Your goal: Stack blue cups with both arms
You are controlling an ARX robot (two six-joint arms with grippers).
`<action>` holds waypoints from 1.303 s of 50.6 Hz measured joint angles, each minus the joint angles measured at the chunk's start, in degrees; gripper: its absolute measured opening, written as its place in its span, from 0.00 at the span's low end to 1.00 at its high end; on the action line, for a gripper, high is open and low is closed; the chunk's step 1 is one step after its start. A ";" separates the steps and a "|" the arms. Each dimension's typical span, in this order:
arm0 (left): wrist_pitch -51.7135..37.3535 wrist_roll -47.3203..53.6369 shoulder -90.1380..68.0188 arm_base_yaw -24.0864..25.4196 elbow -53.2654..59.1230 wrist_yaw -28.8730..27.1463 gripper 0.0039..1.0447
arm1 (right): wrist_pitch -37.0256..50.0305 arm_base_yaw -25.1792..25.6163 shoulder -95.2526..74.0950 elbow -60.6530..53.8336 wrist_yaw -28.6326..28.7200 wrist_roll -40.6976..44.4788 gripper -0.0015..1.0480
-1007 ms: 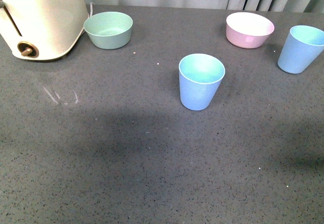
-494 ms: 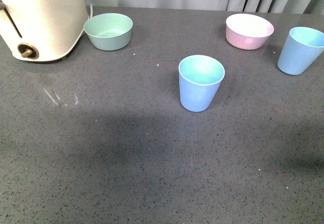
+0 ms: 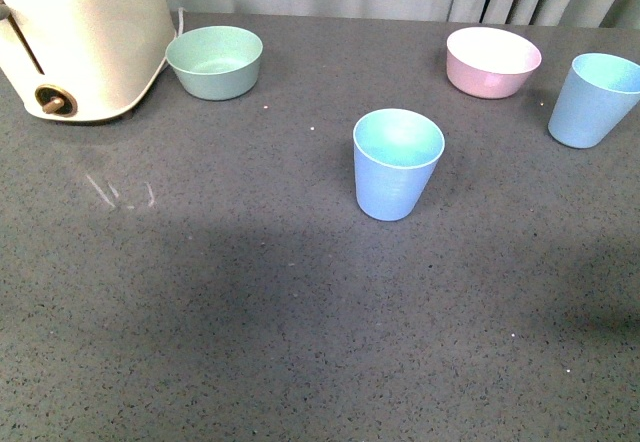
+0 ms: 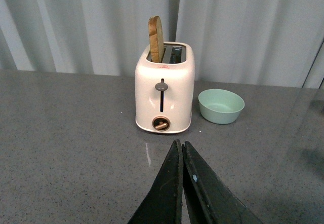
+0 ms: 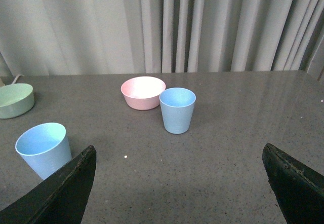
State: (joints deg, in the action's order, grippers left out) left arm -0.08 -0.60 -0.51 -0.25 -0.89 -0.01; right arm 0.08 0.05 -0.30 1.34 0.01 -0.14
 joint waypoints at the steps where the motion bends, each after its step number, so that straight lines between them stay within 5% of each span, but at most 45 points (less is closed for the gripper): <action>1: 0.00 0.00 0.00 0.00 0.00 -0.02 0.01 | 0.00 0.00 0.00 0.00 0.00 0.02 0.91; 5: 0.00 -0.02 0.00 0.00 0.00 -0.02 0.04 | -0.31 0.07 -0.22 0.13 0.46 -0.15 0.91; 11: 0.00 0.00 0.00 0.00 0.00 0.00 0.23 | -10.40 4.72 -11.43 5.07 7.89 -5.95 0.91; 21: 0.02 0.00 0.00 0.00 0.00 -0.02 0.54 | 5.22 12.50 -36.46 14.27 13.16 -1.77 0.91; 31: 0.04 0.00 0.00 0.00 0.00 0.00 0.92 | 16.04 9.51 -70.16 32.11 11.54 13.55 0.91; 46: 0.04 0.11 0.00 0.00 0.02 0.00 0.92 | 11.26 5.66 -93.33 50.73 7.82 25.64 0.91; 66: 0.04 0.09 0.00 0.00 0.00 0.00 0.92 | 7.48 1.33 -109.18 64.41 4.42 31.26 0.91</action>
State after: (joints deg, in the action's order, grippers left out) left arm -0.03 -0.51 -0.51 -0.25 -0.89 -0.01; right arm 7.55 1.39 -109.47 65.76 4.43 31.11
